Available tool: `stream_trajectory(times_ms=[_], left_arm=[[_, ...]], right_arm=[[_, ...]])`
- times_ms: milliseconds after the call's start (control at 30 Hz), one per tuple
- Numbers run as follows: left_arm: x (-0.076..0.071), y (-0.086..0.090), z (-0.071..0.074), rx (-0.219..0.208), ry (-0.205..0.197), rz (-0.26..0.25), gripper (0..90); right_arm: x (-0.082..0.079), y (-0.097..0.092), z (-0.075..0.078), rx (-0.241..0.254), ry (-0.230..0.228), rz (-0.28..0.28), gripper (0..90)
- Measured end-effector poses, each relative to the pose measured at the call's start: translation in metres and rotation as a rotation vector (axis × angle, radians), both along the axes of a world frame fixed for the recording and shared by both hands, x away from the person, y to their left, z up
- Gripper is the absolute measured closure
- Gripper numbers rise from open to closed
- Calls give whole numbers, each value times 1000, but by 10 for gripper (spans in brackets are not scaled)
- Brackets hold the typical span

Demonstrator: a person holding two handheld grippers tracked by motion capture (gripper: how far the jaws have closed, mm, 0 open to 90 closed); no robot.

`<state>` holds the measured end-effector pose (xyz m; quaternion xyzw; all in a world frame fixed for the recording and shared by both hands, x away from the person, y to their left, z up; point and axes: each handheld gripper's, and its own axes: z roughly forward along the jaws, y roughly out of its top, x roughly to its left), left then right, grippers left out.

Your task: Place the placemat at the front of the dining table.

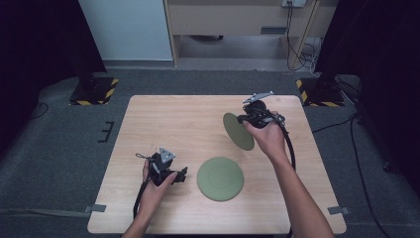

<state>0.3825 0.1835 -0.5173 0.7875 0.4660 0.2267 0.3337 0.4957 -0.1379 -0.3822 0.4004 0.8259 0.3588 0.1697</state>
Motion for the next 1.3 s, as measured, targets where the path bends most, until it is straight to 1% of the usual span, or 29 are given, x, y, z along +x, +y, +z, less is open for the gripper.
stream_trajectory(times_ms=[100,267,333,467,667,767,967,1100,1300], left_arm=[[2,2,-2,8,7,0,24],[6,7,-4,-5,17,11,25],[7,10,-4,-14,21,16,25],[10,14,-6,-17,29,22,25],[11,23,-8,-30,36,40,26],[11,25,-9,-31,40,41,28],[10,28,-8,-39,38,56,27],[9,26,-9,-28,36,50,27],[9,26,-8,-23,35,48,27]], right_arm=[[4,4,-3,4,-5,-17,861],[14,5,-5,23,0,-38,861],[19,6,-4,17,-3,-45,861],[28,11,2,30,-11,-51,861],[44,27,10,28,-15,-51,861],[51,38,12,32,-16,-48,862],[62,56,13,27,-21,-35,861],[67,69,12,33,-24,-23,861],[73,83,9,90,-22,-10,861]])
